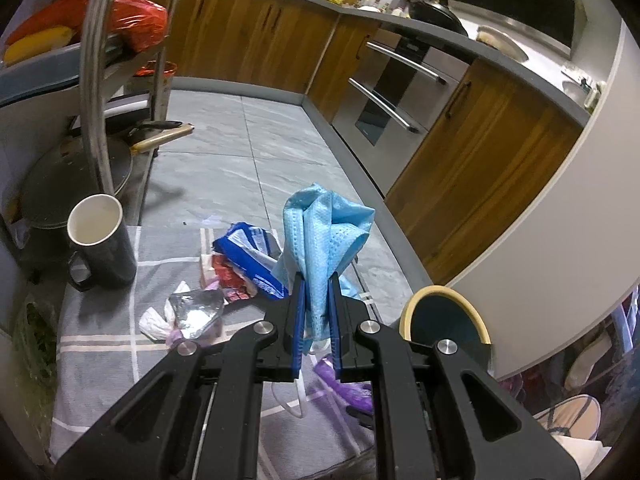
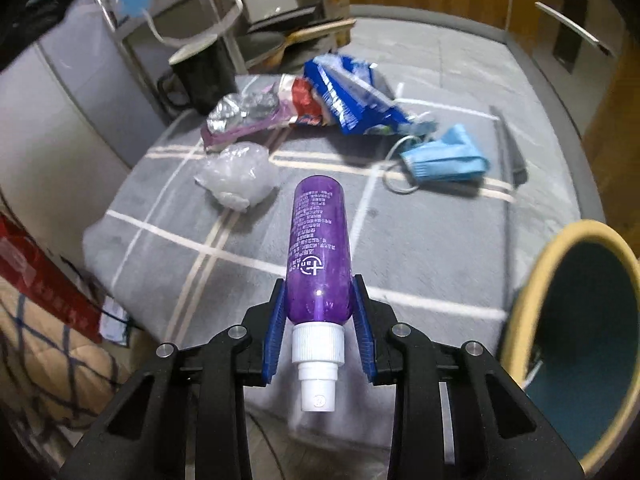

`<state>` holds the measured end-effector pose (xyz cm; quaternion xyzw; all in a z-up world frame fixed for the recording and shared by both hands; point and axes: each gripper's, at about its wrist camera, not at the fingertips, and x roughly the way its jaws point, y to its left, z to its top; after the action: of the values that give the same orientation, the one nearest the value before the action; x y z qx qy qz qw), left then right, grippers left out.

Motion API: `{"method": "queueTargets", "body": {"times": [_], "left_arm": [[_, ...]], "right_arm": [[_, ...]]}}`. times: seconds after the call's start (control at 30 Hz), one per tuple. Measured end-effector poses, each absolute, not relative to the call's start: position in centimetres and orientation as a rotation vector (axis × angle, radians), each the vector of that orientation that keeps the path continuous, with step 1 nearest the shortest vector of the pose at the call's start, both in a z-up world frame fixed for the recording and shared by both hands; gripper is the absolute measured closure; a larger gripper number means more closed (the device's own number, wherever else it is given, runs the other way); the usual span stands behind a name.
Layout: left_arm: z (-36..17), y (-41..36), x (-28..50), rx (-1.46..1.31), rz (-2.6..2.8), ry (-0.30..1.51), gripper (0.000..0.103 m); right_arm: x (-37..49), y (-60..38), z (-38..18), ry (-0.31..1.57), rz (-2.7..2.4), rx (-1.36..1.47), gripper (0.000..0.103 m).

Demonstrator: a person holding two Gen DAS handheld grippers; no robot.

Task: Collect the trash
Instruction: 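Carry the mask and spray bottle over the bin and open both tools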

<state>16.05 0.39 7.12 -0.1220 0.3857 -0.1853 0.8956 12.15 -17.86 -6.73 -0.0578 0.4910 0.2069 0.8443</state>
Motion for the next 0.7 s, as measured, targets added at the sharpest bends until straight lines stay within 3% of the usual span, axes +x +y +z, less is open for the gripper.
{"method": "queueTargets", "body": {"times": [0.3,0.7], "left_arm": [[6.7,-2.8,15.2,-0.208,-0.432,0.819,0.093],[4.9,-9.4,14.2,-0.115,-0.543,0.872,0.093]], "right_arm": [[9.3,-22.5,-3.0,0.937,0.362,-0.041,0.07],[7.0,-29.4,-2.0,0.863,0.214,0.07,0.07]]}}
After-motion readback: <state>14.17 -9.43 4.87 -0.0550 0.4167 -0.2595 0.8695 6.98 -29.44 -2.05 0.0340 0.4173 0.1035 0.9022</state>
